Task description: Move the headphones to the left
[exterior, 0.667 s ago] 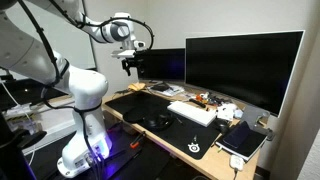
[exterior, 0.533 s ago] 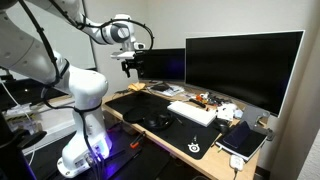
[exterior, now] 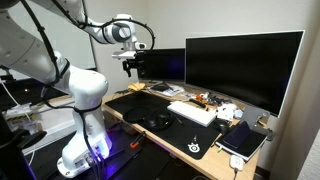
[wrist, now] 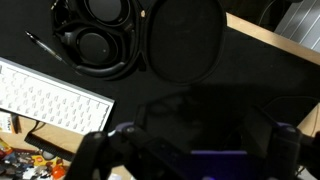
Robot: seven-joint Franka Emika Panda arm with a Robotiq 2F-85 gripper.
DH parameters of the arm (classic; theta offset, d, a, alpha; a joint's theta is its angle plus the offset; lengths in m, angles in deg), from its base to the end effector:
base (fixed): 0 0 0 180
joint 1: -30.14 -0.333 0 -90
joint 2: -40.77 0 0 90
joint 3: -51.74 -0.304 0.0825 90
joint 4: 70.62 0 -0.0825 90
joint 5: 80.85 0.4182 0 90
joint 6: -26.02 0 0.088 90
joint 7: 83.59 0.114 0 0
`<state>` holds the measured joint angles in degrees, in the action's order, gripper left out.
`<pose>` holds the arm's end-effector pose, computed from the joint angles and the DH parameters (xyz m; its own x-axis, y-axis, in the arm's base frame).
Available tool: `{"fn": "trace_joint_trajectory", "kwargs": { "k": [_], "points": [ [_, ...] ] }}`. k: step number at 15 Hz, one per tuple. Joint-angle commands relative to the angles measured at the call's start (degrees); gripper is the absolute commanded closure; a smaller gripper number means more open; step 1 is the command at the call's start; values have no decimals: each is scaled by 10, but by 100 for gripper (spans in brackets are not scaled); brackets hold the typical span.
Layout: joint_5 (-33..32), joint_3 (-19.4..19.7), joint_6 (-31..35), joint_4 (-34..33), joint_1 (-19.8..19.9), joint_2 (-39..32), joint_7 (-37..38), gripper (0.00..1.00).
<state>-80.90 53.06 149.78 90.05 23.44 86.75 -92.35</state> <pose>0.3563 0.0348 0.4051 0.9558 0.2477 0.1581 0.2496 -0.9683 0.0084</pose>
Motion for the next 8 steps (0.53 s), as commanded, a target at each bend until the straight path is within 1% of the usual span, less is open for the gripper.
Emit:
{"fn": "trace_joint_trajectory", "kwargs": {
  "k": [1,6,8],
  "points": [
    [10,12,7,-13,10,-37,-1,0],
    [10,34,17,-25,17,-87,-16,0],
    [0,38,25,-24,19,-106,-30,0]
  ]
}}
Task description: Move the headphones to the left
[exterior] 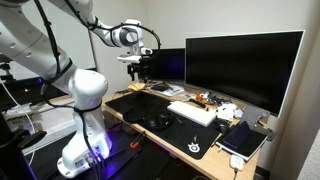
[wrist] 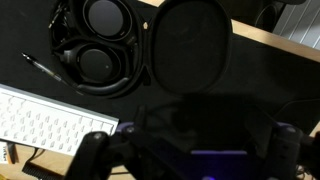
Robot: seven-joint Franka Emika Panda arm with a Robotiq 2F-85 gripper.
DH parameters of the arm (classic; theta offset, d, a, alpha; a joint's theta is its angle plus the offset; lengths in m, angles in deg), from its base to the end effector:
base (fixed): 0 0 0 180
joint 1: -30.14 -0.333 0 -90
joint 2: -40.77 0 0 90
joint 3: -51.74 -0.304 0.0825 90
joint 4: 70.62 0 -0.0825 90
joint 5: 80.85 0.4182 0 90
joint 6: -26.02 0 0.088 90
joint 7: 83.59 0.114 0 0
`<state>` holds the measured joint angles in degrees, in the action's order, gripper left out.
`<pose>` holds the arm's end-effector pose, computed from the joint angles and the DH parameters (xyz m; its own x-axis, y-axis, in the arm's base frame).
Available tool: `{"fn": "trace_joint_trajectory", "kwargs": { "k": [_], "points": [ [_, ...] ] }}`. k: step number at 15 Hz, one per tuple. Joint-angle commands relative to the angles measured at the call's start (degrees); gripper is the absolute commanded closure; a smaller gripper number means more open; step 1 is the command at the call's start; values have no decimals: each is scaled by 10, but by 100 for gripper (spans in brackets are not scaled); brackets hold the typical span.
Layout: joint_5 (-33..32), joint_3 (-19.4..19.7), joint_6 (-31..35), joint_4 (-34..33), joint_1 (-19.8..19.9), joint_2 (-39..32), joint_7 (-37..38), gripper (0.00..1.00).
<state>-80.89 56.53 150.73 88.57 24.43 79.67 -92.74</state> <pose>0.3725 0.0107 0.3741 0.9785 0.1892 0.0826 0.1929 -0.9804 -0.0392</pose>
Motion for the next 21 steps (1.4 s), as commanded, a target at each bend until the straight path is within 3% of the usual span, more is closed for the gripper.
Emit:
{"fn": "trace_joint_trajectory", "kwargs": {
  "k": [1,5,14,21],
  "points": [
    [-4,5,19,-9,11,-44,-35,0],
    [-28,15,20,-11,16,-73,-88,0],
    [-60,83,17,-46,49,-125,-235,0],
    [-51,80,11,-41,57,-123,-232,0]
  ]
}}
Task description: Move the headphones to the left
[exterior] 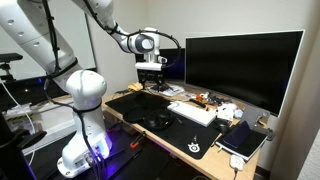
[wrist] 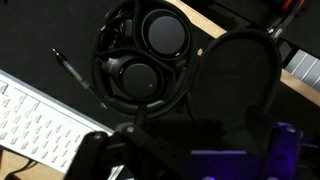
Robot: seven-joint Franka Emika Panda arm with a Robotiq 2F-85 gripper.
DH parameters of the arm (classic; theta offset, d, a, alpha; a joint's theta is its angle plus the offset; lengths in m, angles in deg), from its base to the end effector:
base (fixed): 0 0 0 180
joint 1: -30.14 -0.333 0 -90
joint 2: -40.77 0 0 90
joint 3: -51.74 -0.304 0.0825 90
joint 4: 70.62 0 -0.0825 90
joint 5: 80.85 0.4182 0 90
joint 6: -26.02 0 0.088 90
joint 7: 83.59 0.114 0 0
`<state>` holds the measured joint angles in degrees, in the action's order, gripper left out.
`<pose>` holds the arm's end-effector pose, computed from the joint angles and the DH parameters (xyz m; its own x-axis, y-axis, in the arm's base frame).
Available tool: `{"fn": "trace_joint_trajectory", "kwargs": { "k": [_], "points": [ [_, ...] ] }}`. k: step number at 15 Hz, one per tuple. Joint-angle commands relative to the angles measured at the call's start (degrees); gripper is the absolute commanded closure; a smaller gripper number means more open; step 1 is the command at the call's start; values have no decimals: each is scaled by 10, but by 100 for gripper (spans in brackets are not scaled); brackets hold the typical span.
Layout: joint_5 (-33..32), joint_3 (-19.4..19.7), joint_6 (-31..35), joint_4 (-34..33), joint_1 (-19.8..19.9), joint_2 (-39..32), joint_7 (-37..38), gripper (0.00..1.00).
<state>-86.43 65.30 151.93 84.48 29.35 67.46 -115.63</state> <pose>0.3907 -0.0817 0.3241 0.9113 0.4108 -0.0272 0.4091 -0.9110 -0.0521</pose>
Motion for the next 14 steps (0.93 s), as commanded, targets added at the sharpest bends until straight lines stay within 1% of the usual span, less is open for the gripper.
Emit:
{"fn": "trace_joint_trajectory", "kwargs": {
  "k": [1,5,9,14],
  "points": [
    [4,-8,-1,0,7,-1,-3,0],
    [-3,5,-2,-11,13,-21,-30,0],
    [-9,27,5,-18,34,-37,-73,0],
    [-6,47,15,-42,59,-80,-128,0]
  ]
}}
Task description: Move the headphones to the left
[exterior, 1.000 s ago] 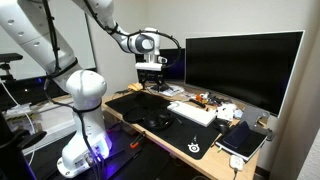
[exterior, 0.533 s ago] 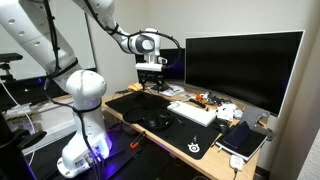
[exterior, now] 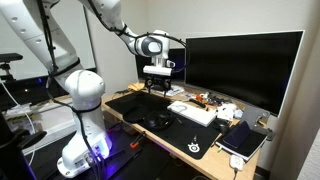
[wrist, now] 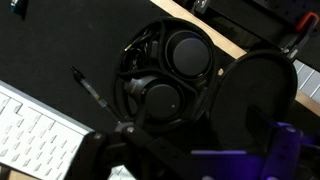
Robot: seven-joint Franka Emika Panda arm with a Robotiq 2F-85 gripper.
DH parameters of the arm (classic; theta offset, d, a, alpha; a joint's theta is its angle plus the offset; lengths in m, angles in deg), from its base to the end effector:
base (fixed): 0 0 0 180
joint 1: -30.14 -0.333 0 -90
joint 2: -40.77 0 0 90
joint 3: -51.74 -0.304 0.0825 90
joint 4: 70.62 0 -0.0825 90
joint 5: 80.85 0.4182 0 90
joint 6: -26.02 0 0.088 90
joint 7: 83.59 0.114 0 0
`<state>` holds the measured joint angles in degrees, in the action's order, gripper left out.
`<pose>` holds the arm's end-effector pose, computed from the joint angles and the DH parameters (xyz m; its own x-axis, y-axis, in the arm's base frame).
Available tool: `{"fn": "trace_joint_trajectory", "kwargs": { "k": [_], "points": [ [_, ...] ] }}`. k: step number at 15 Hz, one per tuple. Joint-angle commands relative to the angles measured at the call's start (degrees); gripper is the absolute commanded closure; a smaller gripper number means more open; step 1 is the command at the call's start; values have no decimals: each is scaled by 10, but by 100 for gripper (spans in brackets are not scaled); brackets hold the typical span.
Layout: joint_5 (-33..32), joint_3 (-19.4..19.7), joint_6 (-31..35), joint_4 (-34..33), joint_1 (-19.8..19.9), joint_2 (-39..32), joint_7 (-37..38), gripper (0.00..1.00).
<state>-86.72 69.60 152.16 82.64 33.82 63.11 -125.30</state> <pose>0.3831 -0.1425 0.3059 0.9011 0.4314 -0.0440 0.4262 -0.8998 -0.0933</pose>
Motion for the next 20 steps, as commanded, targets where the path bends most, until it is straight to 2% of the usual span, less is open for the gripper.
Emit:
{"fn": "trace_joint_trajectory", "kwargs": {
  "k": [1,4,5,6,7,8,9,10,11,14,16,17,20],
  "points": [
    [-6,5,18,-31,18,-48,-40,0],
    [-5,4,29,-56,27,-82,-60,0],
    [-1,2,39,-61,29,-93,-58,9],
    [-1,0,47,-66,32,-101,-56,13],
    [1,-1,55,-70,33,-113,-52,27],
    [3,-2,63,-74,34,-125,-50,27],
    [1,-3,71,-77,36,-136,-47,19],
    [1,-3,79,-80,39,-147,-45,23],
    [3,-4,84,-84,41,-159,-43,22],
    [1,-11,112,-88,47,-193,-22,40],
    [2,-17,126,-91,51,-213,-6,40],
    [1,-21,131,-91,52,-221,-1,45],
    [-6,-33,153,-97,54,-245,34,46]
  ]
}}
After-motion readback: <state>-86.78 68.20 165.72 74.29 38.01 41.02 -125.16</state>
